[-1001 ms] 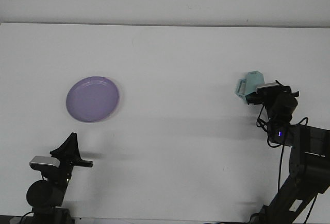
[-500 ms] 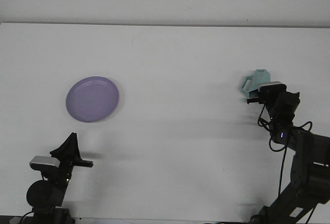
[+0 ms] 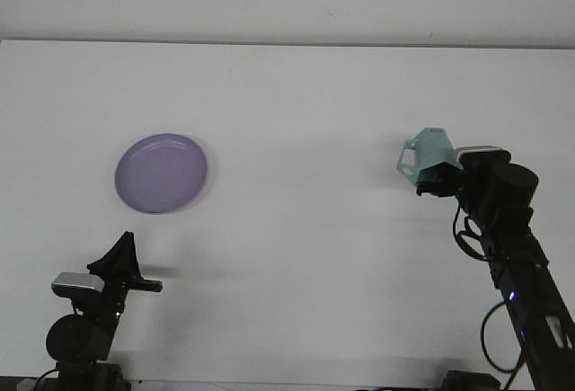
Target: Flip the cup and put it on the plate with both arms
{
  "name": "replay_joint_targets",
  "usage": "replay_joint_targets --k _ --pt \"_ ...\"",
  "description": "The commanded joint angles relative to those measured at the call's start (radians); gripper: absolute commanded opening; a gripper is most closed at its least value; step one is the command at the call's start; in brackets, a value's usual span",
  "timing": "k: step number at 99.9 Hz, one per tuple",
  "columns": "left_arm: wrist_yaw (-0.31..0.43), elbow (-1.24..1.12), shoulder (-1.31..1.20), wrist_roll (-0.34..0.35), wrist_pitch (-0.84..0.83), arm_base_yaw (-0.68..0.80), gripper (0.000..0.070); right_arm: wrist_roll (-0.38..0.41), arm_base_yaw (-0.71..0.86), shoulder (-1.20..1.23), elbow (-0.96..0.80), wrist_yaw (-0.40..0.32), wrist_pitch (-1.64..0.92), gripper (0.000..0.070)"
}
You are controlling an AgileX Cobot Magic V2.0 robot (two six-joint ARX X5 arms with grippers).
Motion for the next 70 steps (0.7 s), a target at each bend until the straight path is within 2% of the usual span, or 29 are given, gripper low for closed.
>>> replay_joint_targets --k 1,20,44,54,70 --pt "-0.002 -0.018 -0.002 -0.003 0.009 -0.001 0.0012 0.035 0.055 -0.043 0.051 -0.006 -0.158 0.0006" --pt "-0.002 -0.018 -0.002 -0.003 0.009 -0.001 0.0012 0.035 0.289 -0.053 0.191 -0.006 -0.556 0.0006" --pt "-0.002 -0.018 -0.002 -0.004 0.008 -0.001 0.0012 0.024 0.580 0.126 0.343 -0.003 -0.846 0.0006" --pt "-0.002 -0.018 -0.002 -0.004 0.008 -0.001 0.0012 0.016 0.650 0.233 0.403 -0.002 -0.934 0.0006" --pt "-0.002 -0.018 -0.002 -0.004 0.009 -0.001 0.0012 -0.049 0.722 0.421 0.504 0.025 -1.073 0.0006"
